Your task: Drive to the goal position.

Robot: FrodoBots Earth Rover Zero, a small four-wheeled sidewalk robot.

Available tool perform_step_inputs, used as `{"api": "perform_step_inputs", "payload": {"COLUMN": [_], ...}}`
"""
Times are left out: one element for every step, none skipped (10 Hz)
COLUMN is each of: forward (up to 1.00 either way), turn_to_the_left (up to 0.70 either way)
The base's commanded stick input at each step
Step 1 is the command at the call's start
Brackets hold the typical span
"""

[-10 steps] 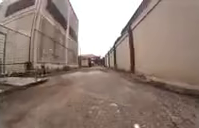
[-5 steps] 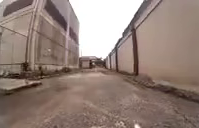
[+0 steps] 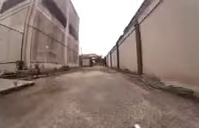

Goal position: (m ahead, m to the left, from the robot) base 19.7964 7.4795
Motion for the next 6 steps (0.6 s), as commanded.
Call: {"api": "perform_step_inputs", "payload": {"forward": [1.00,1.00,1.00,1.00,1.00,1.00], "turn_to_the_left": [0.00,0.00,0.00,0.00,0.00,0.00]}}
